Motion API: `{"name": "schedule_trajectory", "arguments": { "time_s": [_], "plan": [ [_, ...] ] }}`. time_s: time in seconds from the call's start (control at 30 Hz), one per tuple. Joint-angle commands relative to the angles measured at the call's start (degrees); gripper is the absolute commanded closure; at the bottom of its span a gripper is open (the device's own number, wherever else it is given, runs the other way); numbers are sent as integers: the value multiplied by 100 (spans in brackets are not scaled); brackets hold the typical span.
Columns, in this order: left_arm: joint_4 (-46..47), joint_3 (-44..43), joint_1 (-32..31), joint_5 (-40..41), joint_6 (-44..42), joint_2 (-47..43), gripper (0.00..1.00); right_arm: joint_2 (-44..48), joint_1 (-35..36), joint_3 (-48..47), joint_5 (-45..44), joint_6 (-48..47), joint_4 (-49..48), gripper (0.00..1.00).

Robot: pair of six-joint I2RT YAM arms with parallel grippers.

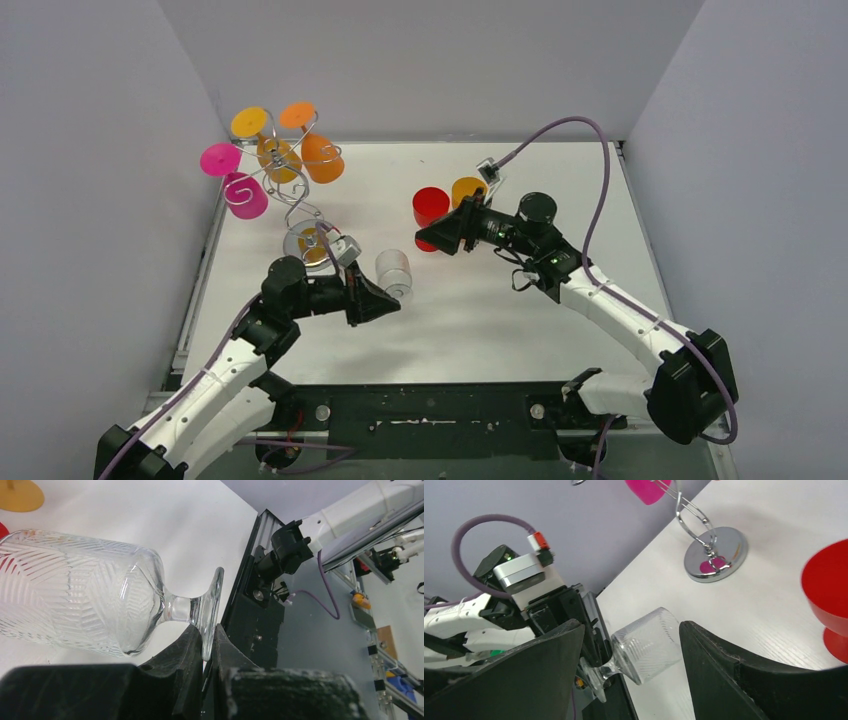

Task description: Take the wine glass off the wine glass rack

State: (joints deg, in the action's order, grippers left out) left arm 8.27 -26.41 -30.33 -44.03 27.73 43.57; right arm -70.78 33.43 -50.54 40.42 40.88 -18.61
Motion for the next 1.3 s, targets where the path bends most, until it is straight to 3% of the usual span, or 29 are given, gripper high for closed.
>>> {"name": "schedule_trajectory", "arguments": {
  "time_s": [0.0, 0.23, 0.3, 0.43, 0.7, 0.87, 1.03, 1.27],
  "plan": [
    [257, -294, -24, -329, -680, -168, 100, 119, -318, 53, -79, -110, 153, 29],
    [92, -253, -17, -345, -1140, 38, 100, 72, -556, 57, 174, 492, 226, 28],
    [417, -163, -21, -852, -1457, 56, 100, 6, -593, 9, 147, 668, 289, 27],
    [1152, 123, -18, -932, -1393, -254, 100, -181, -712, -2, 233, 924, 244, 27],
    [1270, 390, -17, -1596, -1984, -606, 100, -488, -863, -156, 1524, 1146, -199, 27],
    [1384, 300, -17, -1905, -2146, -635, 100, -909, -861, -703, 2901, 1209, -44, 29],
    [1926, 273, -26, -2236, -1904, -346, 100, -1075, -689, -922, 3390, 1344, 19, 32],
    [1586, 57, -26, -2354, -2131, -374, 100, -1592, -194, -1488, 3545, -55, 1800, 39]
  ]
}}
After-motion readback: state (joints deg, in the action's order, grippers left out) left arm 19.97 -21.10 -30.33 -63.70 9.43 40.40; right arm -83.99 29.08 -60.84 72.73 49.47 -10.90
